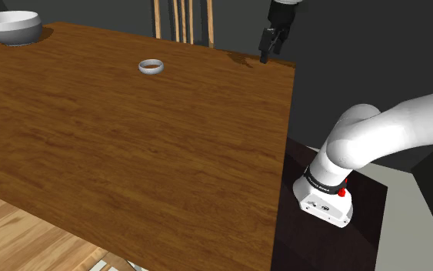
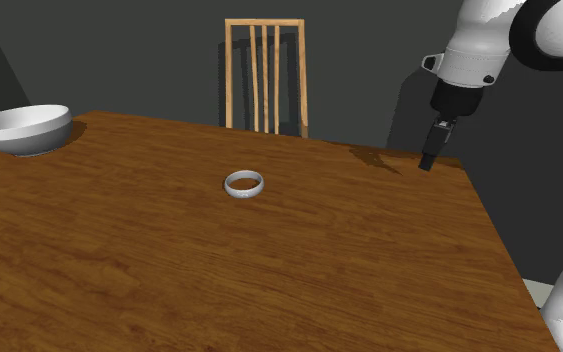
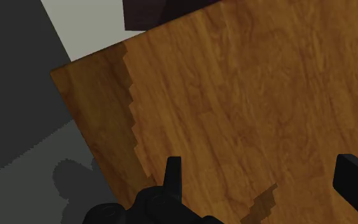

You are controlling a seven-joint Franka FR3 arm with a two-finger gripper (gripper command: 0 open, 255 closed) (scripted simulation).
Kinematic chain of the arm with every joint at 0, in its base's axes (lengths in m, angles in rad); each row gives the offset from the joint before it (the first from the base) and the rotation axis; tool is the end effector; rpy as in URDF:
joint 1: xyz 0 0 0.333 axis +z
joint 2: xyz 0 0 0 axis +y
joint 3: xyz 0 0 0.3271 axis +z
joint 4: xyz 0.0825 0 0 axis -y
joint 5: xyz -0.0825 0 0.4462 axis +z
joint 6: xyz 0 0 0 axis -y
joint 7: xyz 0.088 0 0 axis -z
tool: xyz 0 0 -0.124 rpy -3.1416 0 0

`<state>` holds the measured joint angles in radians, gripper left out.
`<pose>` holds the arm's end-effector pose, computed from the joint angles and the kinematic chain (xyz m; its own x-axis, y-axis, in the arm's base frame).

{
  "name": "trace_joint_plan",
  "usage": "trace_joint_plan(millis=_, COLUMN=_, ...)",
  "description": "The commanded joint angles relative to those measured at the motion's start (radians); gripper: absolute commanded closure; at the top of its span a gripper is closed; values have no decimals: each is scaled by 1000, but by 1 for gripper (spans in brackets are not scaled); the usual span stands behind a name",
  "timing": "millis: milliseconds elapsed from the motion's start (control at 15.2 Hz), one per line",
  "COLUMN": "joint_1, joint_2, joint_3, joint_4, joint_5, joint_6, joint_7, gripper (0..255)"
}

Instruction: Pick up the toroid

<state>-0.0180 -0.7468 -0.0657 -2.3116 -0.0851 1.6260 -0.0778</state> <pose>0.3775 -0.0469 0.5952 0.9983 0.0136 0.0567 0.0111 -0.9989 0.0450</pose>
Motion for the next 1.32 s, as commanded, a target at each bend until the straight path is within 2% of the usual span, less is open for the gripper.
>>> trace_joint_plan(millis=0, joint_1=0, joint_2=0, joint_3=0, joint_4=0, joint_5=0, joint_6=0, joint_7=0, gripper=0)
trace_joint_plan(millis=660, joint_1=70, joint_2=254, joint_3=129, joint_4=168, joint_5=68, joint_6=122, joint_7=123, gripper=0)
trace_joint_plan(millis=1254, joint_1=114, joint_2=514, joint_3=237, joint_4=407, joint_5=61, joint_6=176, joint_7=232, gripper=0)
